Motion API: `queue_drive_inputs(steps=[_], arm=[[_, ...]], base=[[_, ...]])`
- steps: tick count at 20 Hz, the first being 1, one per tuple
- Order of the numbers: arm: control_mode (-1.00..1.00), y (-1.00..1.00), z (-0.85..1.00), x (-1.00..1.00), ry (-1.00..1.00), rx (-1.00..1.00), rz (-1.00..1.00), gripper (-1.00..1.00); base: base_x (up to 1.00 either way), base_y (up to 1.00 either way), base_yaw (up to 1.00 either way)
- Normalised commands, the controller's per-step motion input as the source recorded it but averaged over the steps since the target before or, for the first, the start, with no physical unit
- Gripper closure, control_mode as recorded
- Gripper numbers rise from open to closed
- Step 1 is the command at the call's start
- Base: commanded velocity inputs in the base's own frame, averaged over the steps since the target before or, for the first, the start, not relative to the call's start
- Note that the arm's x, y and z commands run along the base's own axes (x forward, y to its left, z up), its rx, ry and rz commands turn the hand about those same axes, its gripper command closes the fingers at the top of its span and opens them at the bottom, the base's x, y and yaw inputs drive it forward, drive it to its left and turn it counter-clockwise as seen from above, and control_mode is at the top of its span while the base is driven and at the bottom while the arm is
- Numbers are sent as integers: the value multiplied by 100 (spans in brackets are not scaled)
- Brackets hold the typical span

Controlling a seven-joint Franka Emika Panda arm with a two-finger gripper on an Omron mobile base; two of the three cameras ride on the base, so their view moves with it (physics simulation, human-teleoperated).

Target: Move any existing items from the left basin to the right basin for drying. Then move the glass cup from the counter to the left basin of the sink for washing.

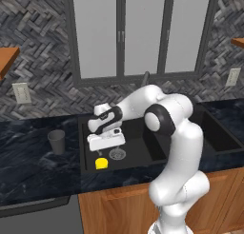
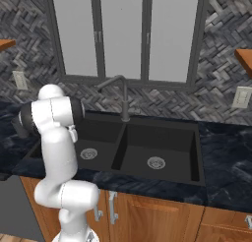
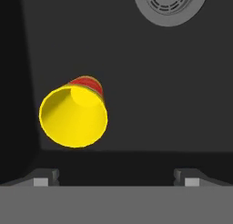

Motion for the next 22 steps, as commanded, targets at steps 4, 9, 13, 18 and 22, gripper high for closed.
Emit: queue_drive_inputs(steps=[4,9,13,18,22], arm=[[-100,7,-16,10,0,0,0,-100],[-100,4,-14,11,0,0,0,-100],[-100,1,-17,17,0,0,0,-100],[-100,3,-18,21,0,-1,-1,-100],[-100,10,-17,21,0,0,-2,-100]], base=[[0,0,0],[0,0,0],[0,0,0],[0,0,0],[0,0,0]])
